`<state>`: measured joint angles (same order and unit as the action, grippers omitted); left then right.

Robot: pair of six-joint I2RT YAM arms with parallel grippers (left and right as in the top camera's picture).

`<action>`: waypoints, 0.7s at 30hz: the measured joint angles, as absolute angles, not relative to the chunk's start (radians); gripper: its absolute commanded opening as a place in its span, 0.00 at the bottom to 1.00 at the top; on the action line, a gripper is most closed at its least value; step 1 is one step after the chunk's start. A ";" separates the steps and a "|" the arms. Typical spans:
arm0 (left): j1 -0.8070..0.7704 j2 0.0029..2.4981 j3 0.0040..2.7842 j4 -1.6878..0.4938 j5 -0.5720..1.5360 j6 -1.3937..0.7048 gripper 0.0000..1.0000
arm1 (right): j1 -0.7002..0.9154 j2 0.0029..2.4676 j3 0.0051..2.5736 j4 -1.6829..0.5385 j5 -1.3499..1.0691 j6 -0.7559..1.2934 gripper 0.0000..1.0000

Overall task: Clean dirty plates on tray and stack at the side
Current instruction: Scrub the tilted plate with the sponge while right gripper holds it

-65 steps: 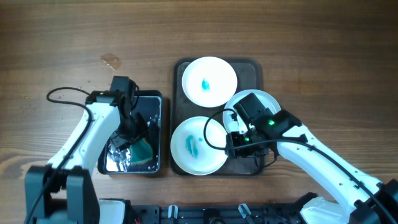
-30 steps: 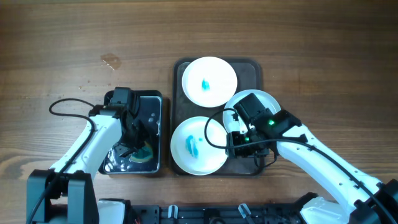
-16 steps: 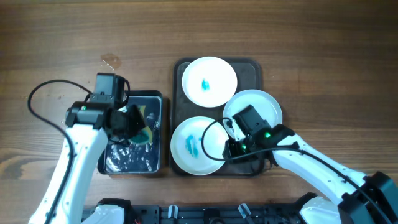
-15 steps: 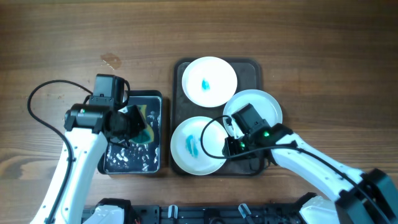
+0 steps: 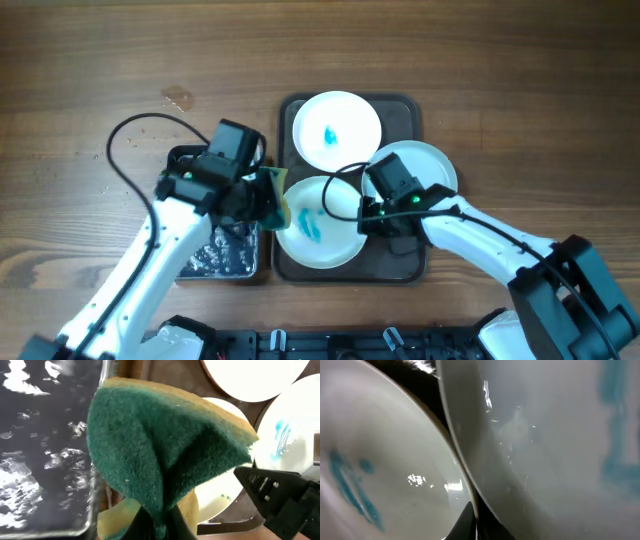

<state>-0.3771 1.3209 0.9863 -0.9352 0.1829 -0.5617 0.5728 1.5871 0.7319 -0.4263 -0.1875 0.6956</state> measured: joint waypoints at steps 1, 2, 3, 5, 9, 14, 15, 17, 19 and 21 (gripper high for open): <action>-0.384 1.342 0.986 -0.918 0.192 -0.567 0.04 | 0.564 1.589 0.745 -0.461 -0.173 0.704 0.04; -0.393 1.363 0.986 -0.905 0.202 -0.569 0.04 | 0.557 1.590 0.752 -0.482 -0.161 0.712 0.05; -0.403 1.385 0.986 -0.888 0.213 -0.574 0.04 | 0.546 1.591 0.764 -0.513 -0.144 0.717 0.04; -0.428 1.428 0.986 -0.850 0.236 -0.583 0.04 | 0.537 1.592 0.768 -0.525 -0.131 0.721 0.04; -0.492 1.503 0.984 -0.744 0.262 -0.605 0.04 | 0.538 1.592 0.769 -0.527 -0.128 0.721 0.04; -0.588 1.690 0.984 -0.579 0.301 -0.675 0.04 | 0.538 1.592 0.770 -0.527 -0.126 0.714 0.04; -0.598 1.723 0.984 -0.533 0.324 -0.684 0.04 | 0.538 1.592 0.770 -0.528 -0.126 0.712 0.04; -0.615 1.794 0.985 -0.447 0.389 -0.703 0.04 | 0.538 1.592 0.770 -0.531 -0.122 0.710 0.04; -0.614 1.811 0.985 -0.421 0.420 -0.725 0.04 | 0.534 1.591 0.771 -0.537 -0.118 0.709 0.04; -0.612 1.820 0.989 -0.426 0.429 -0.739 0.04 | 0.533 1.591 0.771 -0.538 -0.118 0.707 0.04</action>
